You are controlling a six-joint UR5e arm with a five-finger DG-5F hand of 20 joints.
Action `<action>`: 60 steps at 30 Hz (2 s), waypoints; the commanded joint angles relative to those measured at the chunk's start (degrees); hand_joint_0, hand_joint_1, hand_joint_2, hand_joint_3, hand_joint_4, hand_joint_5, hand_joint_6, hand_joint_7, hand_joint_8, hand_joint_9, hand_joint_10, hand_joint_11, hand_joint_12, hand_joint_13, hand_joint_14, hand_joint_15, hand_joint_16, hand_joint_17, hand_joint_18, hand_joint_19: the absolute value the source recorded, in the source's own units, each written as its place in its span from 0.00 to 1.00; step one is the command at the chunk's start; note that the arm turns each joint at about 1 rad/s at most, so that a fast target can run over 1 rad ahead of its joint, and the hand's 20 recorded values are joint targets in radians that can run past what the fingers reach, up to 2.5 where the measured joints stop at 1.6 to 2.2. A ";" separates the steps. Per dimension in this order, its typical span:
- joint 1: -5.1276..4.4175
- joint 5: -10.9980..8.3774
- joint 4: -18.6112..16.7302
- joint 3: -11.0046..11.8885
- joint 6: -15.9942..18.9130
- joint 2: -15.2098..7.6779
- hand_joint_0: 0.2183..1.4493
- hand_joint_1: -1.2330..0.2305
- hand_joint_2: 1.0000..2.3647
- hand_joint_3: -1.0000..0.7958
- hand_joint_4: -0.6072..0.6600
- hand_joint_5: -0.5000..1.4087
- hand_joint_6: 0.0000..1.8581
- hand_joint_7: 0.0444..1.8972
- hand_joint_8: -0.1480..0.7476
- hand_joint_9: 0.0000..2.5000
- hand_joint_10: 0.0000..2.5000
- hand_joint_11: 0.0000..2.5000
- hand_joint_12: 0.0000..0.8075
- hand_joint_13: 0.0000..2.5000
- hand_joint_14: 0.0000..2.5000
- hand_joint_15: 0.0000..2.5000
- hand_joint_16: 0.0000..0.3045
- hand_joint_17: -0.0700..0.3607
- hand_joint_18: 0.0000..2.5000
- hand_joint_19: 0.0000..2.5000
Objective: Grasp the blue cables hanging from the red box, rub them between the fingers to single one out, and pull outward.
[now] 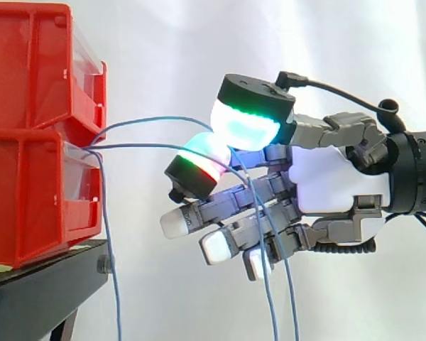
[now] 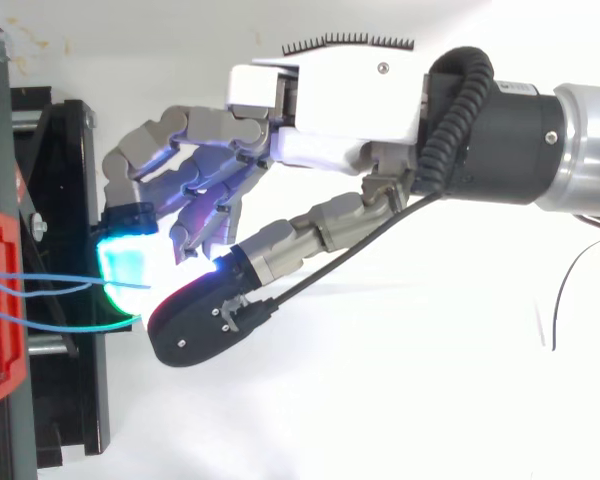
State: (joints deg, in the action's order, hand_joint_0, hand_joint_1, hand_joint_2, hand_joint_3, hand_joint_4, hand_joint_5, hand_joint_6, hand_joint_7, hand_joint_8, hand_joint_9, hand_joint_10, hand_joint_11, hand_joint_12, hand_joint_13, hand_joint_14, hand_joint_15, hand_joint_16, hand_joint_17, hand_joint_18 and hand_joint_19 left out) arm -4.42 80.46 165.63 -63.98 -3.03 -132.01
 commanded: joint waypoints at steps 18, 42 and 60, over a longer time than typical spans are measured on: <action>0.55 -0.92 5.14 0.00 -1.72 0.08 0.32 0.29 0.01 0.44 0.50 0.21 0.43 0.62 0.38 0.21 0.00 0.08 0.45 0.25 0.00 0.08 0.15 0.40 0.28 0.23; -0.15 -15.24 12.17 -2.55 -4.18 2.46 0.32 0.29 0.01 0.44 0.50 0.21 0.43 0.62 0.39 0.24 0.00 0.13 0.46 0.28 0.00 0.13 0.15 0.40 0.29 0.26; -4.72 -20.34 8.13 -8.96 -4.53 6.32 0.32 0.29 0.01 0.44 0.50 0.21 0.44 0.62 0.40 0.27 0.00 0.15 0.46 0.29 0.00 0.16 0.15 0.40 0.30 0.27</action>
State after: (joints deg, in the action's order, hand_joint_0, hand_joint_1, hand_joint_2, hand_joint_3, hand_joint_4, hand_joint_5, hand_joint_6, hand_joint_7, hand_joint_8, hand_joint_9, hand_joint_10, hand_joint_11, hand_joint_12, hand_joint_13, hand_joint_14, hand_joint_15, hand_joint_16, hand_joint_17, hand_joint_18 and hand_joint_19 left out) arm -8.00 59.82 173.62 -72.97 -7.68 -125.71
